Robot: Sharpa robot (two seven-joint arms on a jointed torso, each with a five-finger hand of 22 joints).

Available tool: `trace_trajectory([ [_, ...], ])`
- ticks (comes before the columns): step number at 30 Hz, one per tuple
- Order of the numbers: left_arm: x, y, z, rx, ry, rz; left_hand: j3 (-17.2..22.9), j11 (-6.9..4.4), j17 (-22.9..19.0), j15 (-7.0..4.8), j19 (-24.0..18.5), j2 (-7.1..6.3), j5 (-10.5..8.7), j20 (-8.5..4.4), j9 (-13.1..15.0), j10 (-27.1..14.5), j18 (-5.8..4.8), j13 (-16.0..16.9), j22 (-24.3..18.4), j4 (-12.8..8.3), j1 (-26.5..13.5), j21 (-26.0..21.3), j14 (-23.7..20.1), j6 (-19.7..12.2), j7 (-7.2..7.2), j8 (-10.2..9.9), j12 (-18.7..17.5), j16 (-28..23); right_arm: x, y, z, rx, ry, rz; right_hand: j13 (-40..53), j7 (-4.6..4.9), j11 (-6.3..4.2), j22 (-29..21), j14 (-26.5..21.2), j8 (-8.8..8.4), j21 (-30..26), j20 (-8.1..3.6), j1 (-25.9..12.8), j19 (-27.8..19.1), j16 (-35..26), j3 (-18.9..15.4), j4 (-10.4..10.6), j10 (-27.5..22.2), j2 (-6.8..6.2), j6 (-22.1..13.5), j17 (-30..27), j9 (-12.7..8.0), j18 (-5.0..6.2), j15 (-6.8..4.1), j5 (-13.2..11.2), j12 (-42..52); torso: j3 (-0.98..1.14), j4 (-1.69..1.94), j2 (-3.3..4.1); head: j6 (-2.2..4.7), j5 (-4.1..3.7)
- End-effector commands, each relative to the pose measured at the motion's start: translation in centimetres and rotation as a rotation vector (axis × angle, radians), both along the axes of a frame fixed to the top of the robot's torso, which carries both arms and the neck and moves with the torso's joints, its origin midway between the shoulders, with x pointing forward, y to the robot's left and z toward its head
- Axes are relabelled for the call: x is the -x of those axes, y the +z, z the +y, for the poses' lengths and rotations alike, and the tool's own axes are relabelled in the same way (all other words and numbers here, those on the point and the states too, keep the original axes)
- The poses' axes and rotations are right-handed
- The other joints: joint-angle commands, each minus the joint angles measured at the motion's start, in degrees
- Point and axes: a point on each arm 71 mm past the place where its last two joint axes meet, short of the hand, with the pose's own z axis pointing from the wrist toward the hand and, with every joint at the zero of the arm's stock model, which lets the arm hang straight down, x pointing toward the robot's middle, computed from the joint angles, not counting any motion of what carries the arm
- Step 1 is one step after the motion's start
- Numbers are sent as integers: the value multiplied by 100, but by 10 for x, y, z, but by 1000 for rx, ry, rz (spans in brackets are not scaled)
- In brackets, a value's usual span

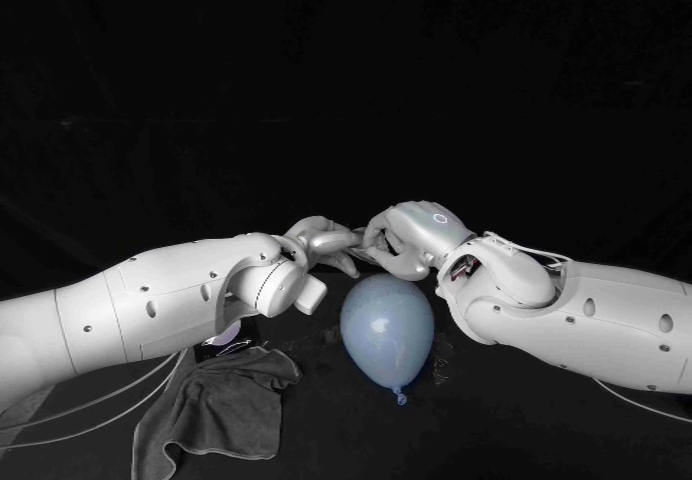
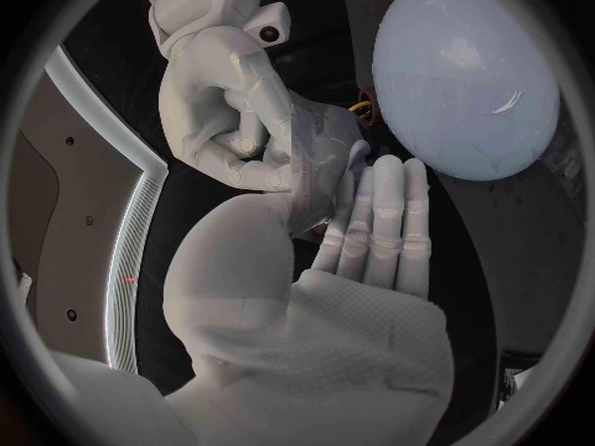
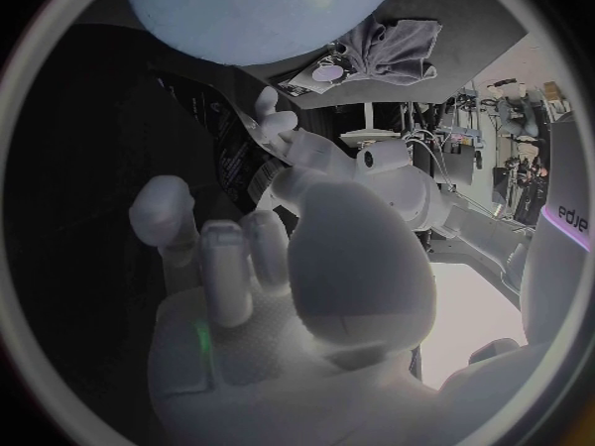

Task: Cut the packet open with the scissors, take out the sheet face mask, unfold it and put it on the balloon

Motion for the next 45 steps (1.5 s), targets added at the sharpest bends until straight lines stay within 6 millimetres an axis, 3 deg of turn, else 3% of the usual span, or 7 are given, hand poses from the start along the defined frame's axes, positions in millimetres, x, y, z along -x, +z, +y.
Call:
trace_trajectory([
  [1,-1,4,-1,-9,0,-27,-10,31,-5,-12,34,-11,25,-5,16,-21,72,0,-1,25,56,21,1,22,49,15,-19,25,-1,-5,1,102,-18,8,576,34,33,631,338,-69,-80,17,10,-75,-31,-49,-18,-16,-96,-37,1070,-27,117,44,-23,-59,6,-2,-1,5,-2],
  [8,0,4,-1,-30,-5,-44,-16,35,-15,-8,33,8,27,-9,22,-41,70,-2,-5,25,91,19,-13,12,50,7,-40,29,-5,-4,-4,119,-105,-29,381,220,186,579,231,-416,-295,97,-29,-211,-82,-164,26,-225,-303,-364,928,-210,138,159,-23,-333,8,2,6,10,-18],
  [19,2,7,-2,-65,-12,-91,-18,79,-98,38,-69,33,26,12,19,-165,53,-15,-43,9,240,-41,-181,-52,82,-63,-142,-39,-6,0,-7,99,-151,-81,392,259,229,580,233,-499,-310,145,-1,-213,-74,-235,30,-238,-419,-371,943,-264,139,205,-24,-319,5,2,-2,2,-29],
  [22,4,8,-4,-72,-16,-109,-21,85,-115,46,-90,33,26,19,14,-182,50,-16,-50,12,255,-52,-211,-56,87,-72,-150,-56,-7,-4,-4,147,-148,-48,315,277,259,520,142,-637,-554,182,33,-375,-113,-337,19,-337,-504,-512,829,-332,183,239,-25,-423,4,4,0,1,-34],
  [27,5,10,-6,-76,-19,-129,-22,87,-120,49,-97,32,26,22,13,-187,49,-17,-52,13,259,-55,-220,-58,89,-76,-152,-61,-9,-10,-1,225,-152,11,275,200,189,472,61,-885,-801,198,173,-555,-133,-494,21,-423,-460,-767,755,-449,239,211,-23,-474,0,3,5,0,-30],
  [33,7,11,-7,-82,-28,-144,-22,89,-124,50,-102,34,26,24,12,-190,48,-17,-54,14,264,-58,-225,-58,90,-77,-154,-64,-12,-14,0,277,-181,42,346,159,120,505,132,-925,-707,168,189,-488,-93,-569,68,-355,-390,-763,856,-471,229,152,-23,-372,1,2,3,1,-40],
  [45,10,12,-10,-93,-52,-157,-18,88,-129,51,-107,41,26,26,11,-191,49,-16,-54,9,279,-58,-232,-55,87,-77,-153,-67,-22,-18,-4,357,-271,60,315,214,198,509,121,-987,-708,170,162,-467,-93,-644,143,-377,-353,-774,838,-504,218,194,-23,-401,3,0,2,-4,-54],
])
